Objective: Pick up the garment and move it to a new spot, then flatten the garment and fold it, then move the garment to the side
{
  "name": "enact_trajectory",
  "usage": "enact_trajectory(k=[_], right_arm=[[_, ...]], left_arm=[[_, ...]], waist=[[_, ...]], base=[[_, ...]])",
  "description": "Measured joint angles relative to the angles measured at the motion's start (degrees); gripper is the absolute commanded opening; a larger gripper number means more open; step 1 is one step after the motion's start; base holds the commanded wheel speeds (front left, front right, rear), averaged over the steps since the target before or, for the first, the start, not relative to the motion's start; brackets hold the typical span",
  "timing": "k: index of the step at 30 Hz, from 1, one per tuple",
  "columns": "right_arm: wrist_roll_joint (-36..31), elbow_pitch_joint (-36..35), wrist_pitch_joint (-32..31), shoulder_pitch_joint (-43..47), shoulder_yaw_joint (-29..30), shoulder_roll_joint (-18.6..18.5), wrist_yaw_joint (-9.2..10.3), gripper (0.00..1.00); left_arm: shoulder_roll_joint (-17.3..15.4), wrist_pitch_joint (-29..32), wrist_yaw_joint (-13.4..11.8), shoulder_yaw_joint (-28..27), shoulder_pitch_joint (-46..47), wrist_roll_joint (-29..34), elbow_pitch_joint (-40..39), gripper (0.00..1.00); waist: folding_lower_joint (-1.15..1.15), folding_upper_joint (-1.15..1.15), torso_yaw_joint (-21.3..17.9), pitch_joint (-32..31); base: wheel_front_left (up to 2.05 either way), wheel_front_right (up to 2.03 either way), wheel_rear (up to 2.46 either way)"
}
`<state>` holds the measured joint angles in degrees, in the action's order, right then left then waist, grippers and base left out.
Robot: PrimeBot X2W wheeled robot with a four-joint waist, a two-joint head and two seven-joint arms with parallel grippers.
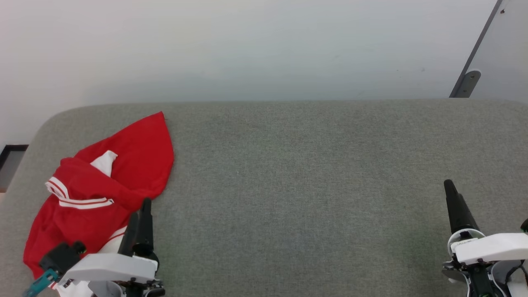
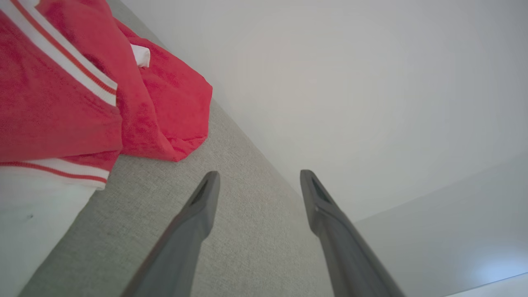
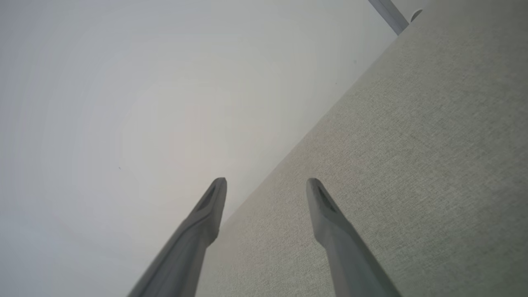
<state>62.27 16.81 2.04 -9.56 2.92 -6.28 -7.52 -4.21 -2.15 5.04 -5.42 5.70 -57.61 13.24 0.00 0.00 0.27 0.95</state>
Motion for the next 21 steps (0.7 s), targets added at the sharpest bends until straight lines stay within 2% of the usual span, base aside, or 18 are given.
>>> enact_trajectory(k=[11,21], right_arm=[[-13.0,0.5,2.1,-1.0,-1.3,-0.8,0.0,1.0],[-22.3,1.4,4.0,-2.2,-1.5,-0.8,0.0,1.0]], left_arm=[[-0.5,-2.1,-1.4,0.8,-0.1,11.9,-1.1,1.0],[-1.3,-3.8,-2.5,2.4,-0.1,19.7,-1.3,1.0]], waist=[[0.0,0.0,0.1,0.1],[0.0,0.0,0.3,0.2]], base=[[0.0,0.0,0.0],[0.0,0.0,0.0]])
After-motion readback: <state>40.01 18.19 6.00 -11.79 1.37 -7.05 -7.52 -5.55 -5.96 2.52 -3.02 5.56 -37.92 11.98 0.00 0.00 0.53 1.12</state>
